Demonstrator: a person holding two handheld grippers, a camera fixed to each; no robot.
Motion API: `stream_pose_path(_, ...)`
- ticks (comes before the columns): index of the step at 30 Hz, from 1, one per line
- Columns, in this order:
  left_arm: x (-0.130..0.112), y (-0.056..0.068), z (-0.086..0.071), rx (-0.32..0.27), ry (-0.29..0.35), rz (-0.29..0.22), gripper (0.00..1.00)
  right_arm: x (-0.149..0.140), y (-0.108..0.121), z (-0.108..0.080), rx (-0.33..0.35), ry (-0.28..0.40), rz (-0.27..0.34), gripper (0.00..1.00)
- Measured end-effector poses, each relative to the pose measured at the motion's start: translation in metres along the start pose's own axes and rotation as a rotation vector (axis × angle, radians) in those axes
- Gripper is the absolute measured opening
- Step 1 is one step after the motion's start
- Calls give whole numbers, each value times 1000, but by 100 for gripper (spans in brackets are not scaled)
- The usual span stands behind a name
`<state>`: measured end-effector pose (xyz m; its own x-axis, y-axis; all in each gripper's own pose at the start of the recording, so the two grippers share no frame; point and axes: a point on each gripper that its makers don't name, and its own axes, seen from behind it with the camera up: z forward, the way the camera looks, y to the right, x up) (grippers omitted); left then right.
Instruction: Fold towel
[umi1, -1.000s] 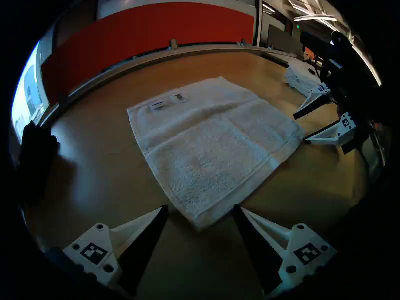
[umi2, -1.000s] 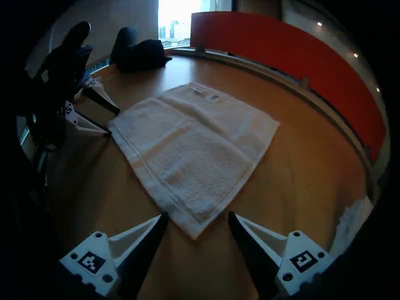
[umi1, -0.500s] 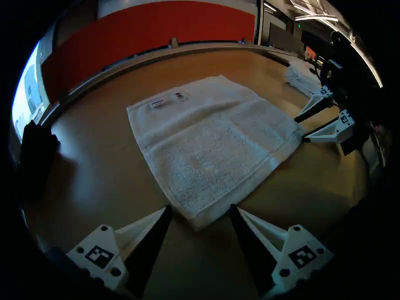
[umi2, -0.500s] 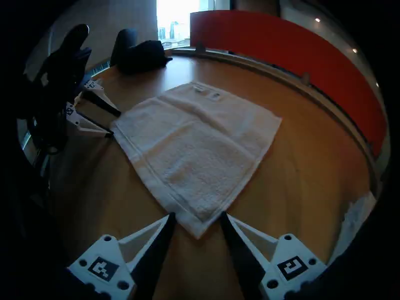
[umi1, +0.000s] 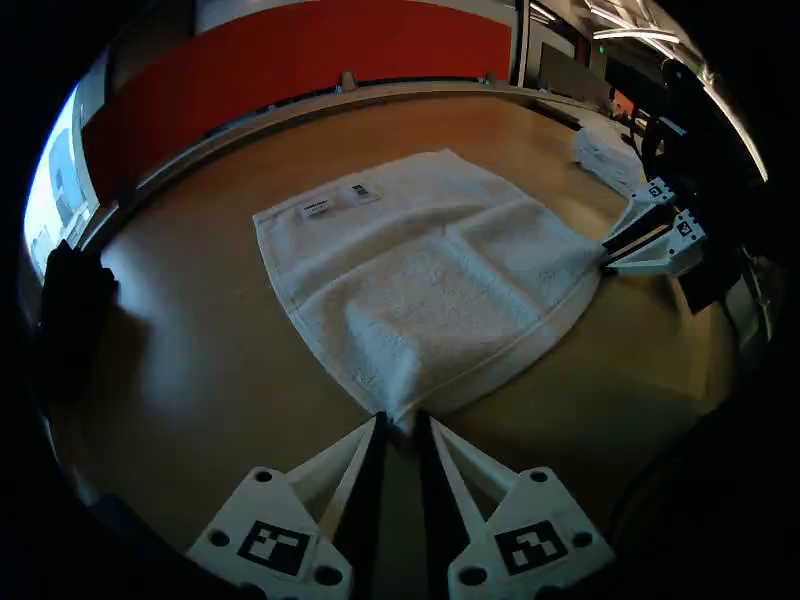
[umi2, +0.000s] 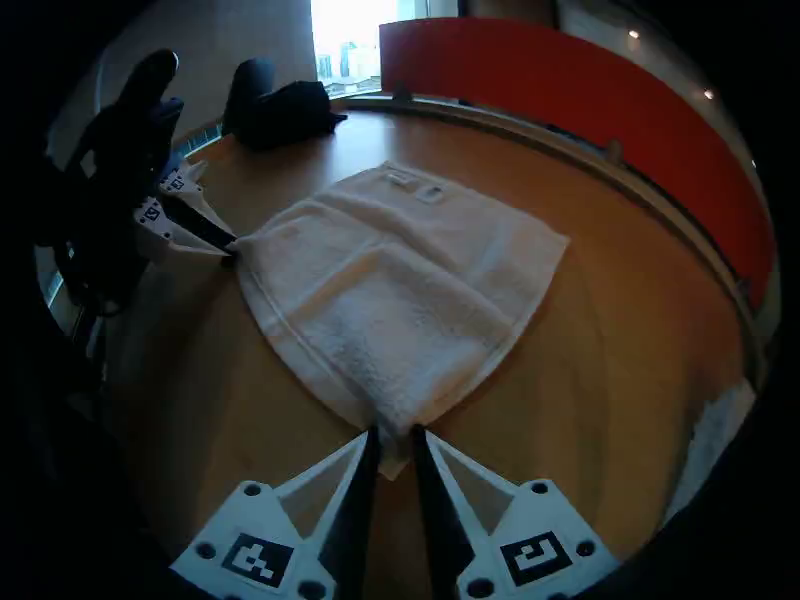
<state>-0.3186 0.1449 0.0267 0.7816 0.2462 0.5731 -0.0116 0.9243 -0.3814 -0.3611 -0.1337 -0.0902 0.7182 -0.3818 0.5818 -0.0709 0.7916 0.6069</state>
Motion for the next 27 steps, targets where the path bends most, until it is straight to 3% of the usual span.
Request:
stream_pose_path(11,4,-2,-4,5,-17,-49,13,11,-8,-7,10,35,27,19)
stream_pose_path(27,36,3,-44,6,38,-90,13,48,3,-44,-35,103,-6,18)
